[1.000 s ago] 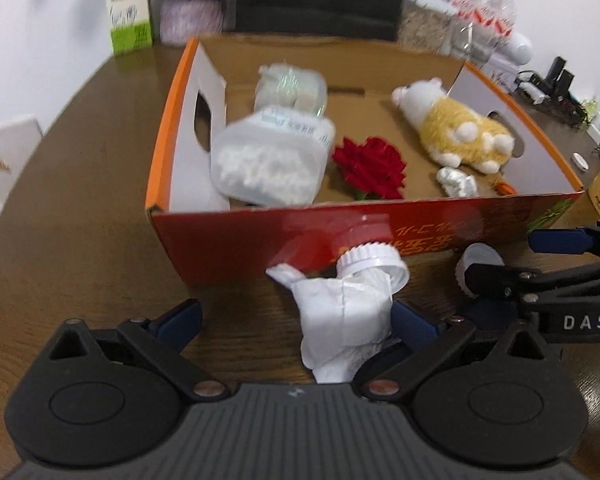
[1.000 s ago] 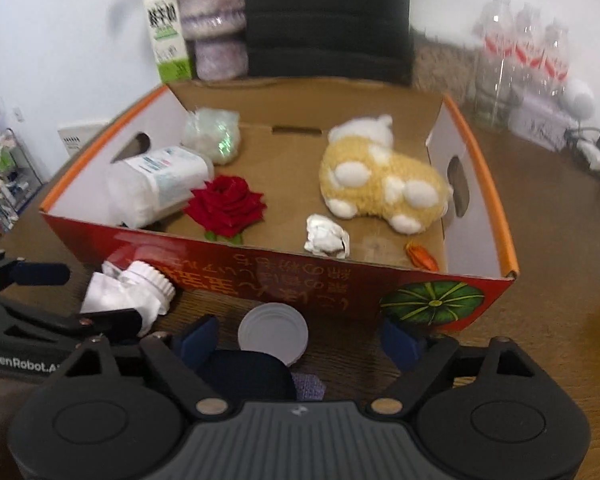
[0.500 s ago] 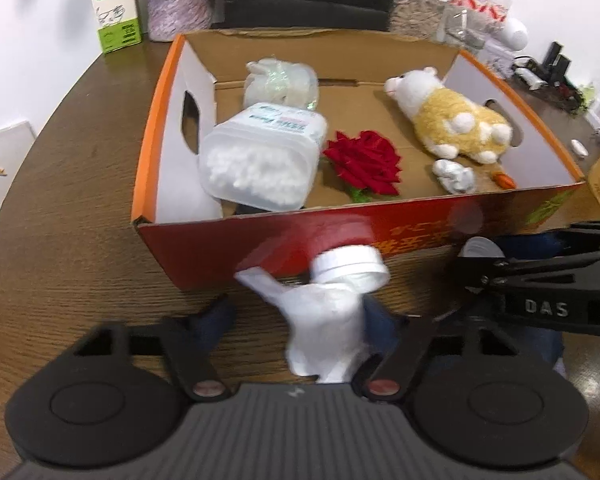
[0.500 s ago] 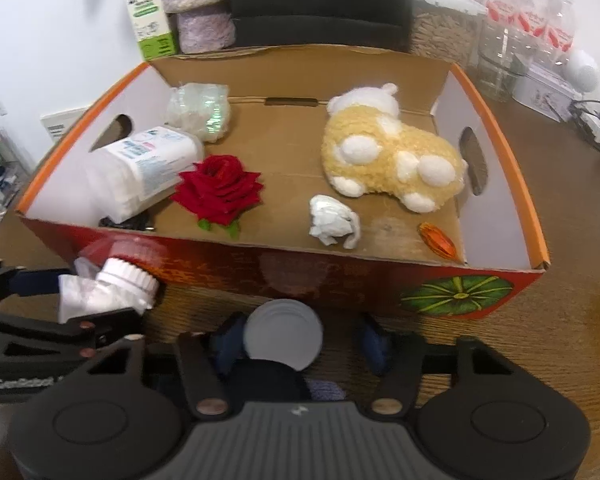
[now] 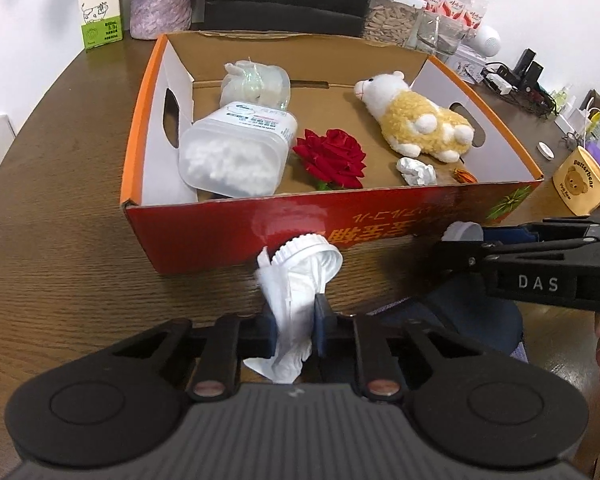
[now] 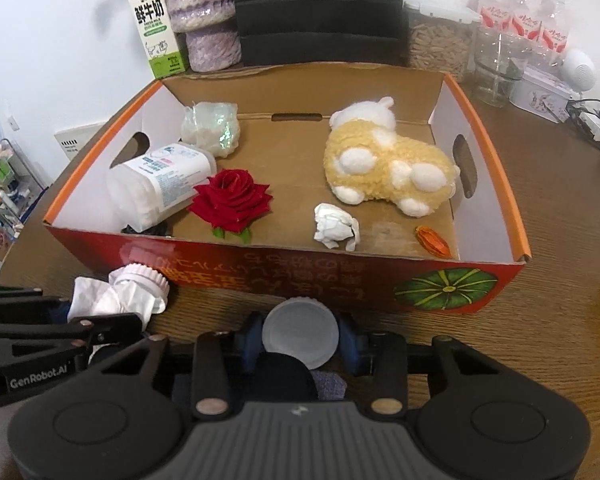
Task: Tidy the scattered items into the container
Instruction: 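Carry the tissue and bottle cap into the box and open both grippers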
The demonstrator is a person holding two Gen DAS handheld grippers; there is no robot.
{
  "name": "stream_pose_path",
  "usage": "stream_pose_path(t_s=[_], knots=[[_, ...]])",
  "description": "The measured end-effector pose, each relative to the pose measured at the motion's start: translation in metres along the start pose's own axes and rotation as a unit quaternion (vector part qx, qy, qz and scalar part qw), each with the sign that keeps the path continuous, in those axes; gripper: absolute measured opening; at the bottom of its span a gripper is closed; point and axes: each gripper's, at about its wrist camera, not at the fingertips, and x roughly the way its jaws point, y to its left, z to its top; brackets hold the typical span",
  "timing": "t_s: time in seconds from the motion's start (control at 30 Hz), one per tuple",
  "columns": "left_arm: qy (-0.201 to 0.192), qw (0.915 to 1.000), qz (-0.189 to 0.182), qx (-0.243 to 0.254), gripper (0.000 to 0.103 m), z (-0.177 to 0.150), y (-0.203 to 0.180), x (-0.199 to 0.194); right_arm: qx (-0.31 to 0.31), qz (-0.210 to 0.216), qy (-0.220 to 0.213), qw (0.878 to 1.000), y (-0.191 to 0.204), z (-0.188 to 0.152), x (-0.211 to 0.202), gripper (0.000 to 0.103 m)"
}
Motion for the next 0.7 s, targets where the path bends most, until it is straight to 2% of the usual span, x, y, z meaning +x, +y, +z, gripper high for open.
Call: stream_pose_path(t_s=[0.4, 0.7], knots=[[-0.031, 0.9995, -0.007, 0.008, 0.017, -0.005, 0.001, -0.028, -0.003, 0.016, -0.034, 0.999, -0.001, -0.003, -0.026, 0.039], [-0.099, 0.9945, -0.017, 0.029, 0.016, -0.003, -0.006, -0.066, -0.009, 0.045, -0.077, 0.996, -0.001, -0.01, -0.053, 0.039]])
